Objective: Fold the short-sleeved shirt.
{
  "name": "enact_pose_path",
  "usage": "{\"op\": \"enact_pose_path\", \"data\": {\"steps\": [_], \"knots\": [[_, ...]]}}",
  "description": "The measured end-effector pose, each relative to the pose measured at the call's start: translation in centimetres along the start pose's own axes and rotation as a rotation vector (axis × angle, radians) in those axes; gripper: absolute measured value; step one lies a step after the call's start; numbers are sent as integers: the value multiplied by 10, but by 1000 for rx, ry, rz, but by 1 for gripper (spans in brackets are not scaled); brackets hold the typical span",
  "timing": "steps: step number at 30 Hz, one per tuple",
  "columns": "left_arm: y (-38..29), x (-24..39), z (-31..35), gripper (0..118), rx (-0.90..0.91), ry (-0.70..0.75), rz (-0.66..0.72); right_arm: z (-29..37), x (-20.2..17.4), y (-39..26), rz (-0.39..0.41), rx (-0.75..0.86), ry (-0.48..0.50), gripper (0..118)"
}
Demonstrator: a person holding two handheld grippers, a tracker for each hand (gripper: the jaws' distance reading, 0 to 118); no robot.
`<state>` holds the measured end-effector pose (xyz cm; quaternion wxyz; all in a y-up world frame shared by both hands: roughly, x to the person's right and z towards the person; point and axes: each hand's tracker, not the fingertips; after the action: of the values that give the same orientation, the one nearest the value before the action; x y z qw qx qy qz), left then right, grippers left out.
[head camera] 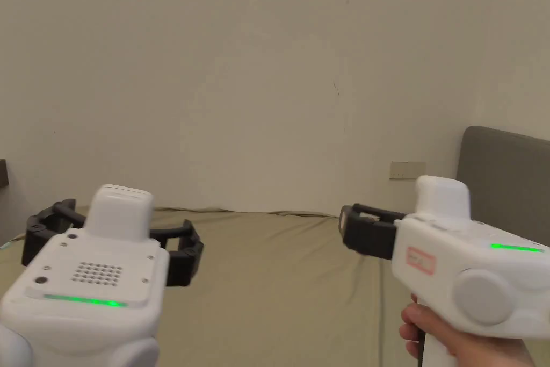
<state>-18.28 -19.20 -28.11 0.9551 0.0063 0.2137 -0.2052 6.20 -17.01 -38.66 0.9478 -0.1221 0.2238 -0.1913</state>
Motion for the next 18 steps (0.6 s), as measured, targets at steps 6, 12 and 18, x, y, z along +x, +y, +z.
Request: {"op": "enact_pose_path", "data": {"steps": [6,12,18], "knots": [[-52,-52,-36,118,-199,-234,494,18,9,-21,268,131,-182,118],[-64,-77,-62,118,-180,-200,508,17,1,-22,313,116,-195,118],[-88,-93,-97,0,-197,-256,404,18,5,-39,358,78,-250,47]]}}
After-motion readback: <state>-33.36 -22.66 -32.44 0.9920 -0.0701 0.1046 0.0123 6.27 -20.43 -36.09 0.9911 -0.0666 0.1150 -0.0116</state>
